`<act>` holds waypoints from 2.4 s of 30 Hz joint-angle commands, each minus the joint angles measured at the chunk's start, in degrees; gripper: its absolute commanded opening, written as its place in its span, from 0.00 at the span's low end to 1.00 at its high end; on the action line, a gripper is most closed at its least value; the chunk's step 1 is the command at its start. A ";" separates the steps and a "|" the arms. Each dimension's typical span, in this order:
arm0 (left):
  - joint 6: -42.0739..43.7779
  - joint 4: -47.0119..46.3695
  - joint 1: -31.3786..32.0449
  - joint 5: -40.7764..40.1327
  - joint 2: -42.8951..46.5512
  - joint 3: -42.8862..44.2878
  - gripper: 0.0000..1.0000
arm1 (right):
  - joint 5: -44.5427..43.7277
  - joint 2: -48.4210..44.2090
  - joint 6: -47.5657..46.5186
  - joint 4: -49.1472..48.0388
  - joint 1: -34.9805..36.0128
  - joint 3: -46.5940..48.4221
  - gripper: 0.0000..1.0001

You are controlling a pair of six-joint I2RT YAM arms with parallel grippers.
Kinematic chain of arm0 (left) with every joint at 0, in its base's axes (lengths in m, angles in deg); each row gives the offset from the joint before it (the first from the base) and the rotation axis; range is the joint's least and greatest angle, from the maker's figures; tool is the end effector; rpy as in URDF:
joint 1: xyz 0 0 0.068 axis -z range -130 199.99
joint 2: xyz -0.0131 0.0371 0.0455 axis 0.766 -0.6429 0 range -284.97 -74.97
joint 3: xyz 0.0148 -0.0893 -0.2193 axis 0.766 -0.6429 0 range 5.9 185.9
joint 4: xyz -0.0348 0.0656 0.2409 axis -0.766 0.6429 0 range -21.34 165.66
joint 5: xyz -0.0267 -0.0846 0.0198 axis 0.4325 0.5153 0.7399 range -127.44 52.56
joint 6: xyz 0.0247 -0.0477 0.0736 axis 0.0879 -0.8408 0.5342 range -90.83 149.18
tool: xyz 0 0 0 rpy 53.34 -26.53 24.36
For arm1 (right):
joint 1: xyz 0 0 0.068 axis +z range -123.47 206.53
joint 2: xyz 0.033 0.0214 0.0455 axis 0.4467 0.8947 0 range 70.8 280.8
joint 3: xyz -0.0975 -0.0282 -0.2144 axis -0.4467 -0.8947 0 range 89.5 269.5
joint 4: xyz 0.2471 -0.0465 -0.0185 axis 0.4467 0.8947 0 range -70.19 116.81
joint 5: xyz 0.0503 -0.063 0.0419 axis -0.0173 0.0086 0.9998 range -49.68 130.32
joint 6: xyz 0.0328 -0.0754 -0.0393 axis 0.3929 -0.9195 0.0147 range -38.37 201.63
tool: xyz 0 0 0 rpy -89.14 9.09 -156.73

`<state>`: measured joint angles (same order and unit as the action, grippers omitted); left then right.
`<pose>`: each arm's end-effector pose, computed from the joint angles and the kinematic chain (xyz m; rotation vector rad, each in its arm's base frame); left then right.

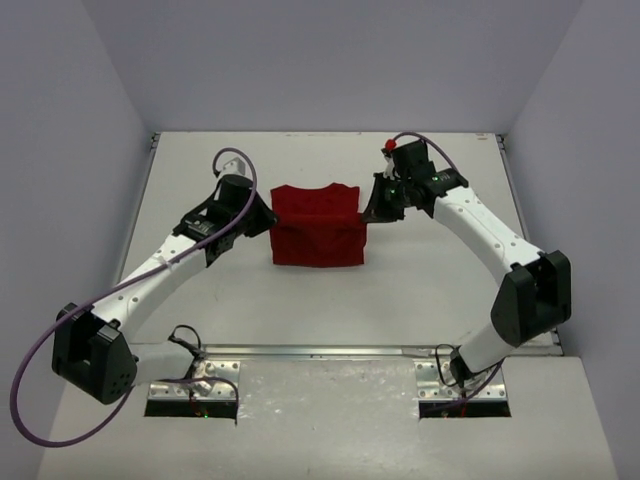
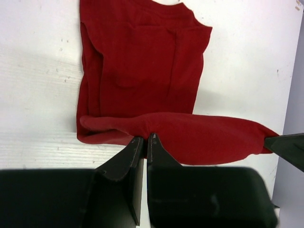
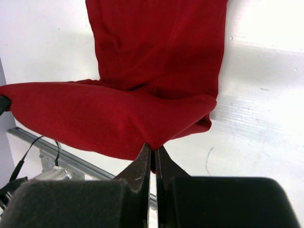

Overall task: Fold and stack the t-shirts
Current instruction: Fold the long partially folded tshirt into a neat square

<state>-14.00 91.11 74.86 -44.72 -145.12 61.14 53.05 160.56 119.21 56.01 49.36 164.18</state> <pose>0.2842 -0.1203 0.2306 -0.4306 2.2244 -0.5071 0.3226 0.1553 0.2175 0.2308 2.5685 0.7036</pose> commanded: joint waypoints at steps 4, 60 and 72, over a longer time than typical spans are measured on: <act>2.83 -4.87 -4.47 4.64 -2.35 5.75 0.00 | 3.17 5.07 -3.22 1.23 -1.38 9.34 0.01; 6.71 -9.90 -10.18 -5.29 -33.46 19.64 0.93 | -3.23 37.31 -14.47 -5.02 -7.19 31.92 0.99; 6.97 -16.92 -10.27 5.00 -39.19 12.09 0.93 | -2.10 30.39 -9.29 -15.19 -2.88 11.56 0.41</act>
<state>-7.45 78.83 64.85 -42.06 -185.66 74.80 49.93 195.29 108.79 46.40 46.19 177.55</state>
